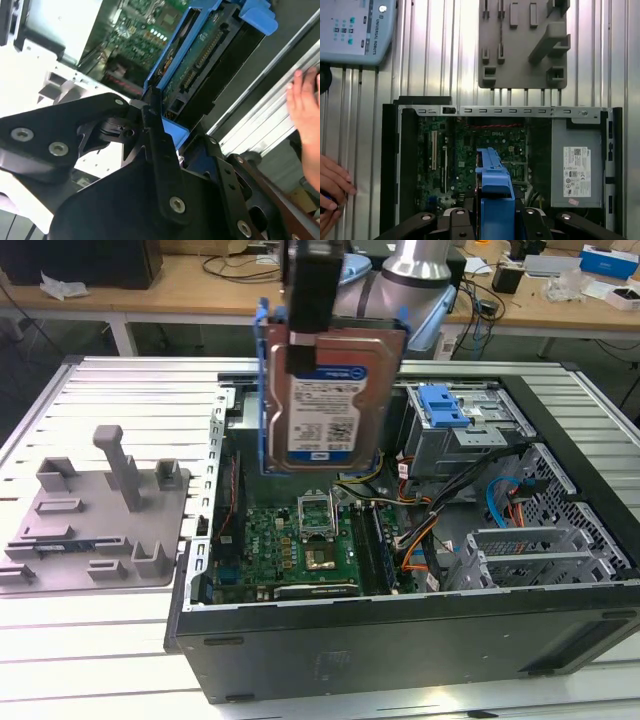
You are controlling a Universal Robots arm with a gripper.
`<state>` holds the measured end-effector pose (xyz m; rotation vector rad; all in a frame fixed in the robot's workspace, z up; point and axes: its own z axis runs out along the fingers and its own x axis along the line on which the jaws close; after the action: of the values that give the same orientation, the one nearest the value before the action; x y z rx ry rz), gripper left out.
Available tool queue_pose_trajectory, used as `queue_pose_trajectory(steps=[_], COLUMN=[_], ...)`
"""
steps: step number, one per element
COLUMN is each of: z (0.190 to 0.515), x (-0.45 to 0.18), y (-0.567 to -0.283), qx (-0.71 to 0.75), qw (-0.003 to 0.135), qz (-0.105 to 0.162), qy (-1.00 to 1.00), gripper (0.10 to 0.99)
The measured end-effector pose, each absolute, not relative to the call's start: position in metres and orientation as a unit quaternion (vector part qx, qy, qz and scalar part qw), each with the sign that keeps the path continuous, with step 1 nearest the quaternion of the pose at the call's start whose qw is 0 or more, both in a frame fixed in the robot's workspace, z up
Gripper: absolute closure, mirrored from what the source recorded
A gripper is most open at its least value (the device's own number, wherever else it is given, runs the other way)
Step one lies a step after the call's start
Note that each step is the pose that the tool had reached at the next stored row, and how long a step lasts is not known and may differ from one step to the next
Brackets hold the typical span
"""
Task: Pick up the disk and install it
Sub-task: 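Pick up the disk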
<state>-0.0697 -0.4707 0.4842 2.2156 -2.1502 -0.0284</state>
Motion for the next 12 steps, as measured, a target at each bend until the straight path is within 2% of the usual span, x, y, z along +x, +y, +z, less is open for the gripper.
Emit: queue_pose_trajectory(steps=[12], z=[0.484], x=[-0.010], y=[-0.490], qx=[0.717], qw=[0.028], qz=[-0.010], qy=[-0.696], gripper=[0.718])
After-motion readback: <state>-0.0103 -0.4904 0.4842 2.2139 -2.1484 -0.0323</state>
